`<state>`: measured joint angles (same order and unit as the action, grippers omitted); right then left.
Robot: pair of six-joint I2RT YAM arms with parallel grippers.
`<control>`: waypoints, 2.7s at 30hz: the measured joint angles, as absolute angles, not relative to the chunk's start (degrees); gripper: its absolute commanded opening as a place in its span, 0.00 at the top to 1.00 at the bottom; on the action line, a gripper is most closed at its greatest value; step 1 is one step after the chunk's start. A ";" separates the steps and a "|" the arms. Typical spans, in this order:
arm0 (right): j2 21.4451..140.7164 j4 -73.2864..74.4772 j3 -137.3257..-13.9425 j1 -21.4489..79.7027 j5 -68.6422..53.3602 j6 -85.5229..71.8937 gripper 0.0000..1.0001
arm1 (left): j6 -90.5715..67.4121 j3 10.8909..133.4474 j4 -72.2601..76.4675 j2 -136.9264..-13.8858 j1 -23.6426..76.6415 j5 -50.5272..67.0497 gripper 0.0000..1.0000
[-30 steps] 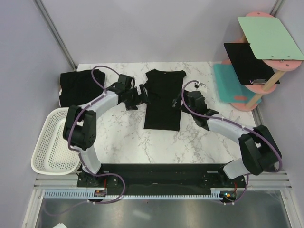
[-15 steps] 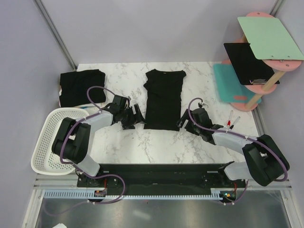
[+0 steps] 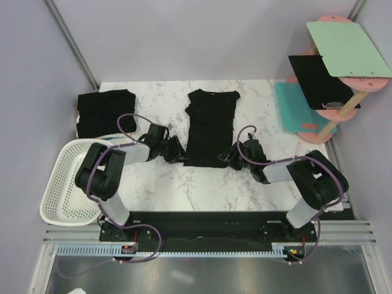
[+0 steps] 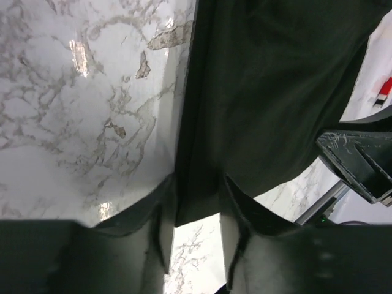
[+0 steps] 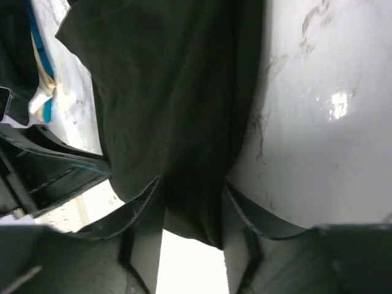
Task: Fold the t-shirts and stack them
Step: Grab one side of the 2/3 rectangular tshirt with both arms, then fold the long partially folded tshirt into a neat square
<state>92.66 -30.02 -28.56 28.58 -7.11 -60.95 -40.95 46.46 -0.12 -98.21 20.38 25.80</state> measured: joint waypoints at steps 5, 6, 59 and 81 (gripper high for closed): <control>96.90 -33.43 -28.53 28.64 -10.72 -64.86 0.97 | -41.78 46.46 1.10 -100.68 20.93 27.09 0.98; 96.92 -33.23 -28.53 28.64 -10.92 -65.23 0.99 | -41.78 46.44 1.19 -100.66 21.04 27.18 0.98; 101.19 -0.47 -67.44 21.30 -6.42 -41.63 0.84 | -39.07 97.41 -29.19 -114.65 18.63 22.94 0.80; 99.81 -16.27 -65.54 15.40 -8.60 -41.98 0.99 | -34.13 92.77 -28.25 -115.37 13.65 24.56 0.23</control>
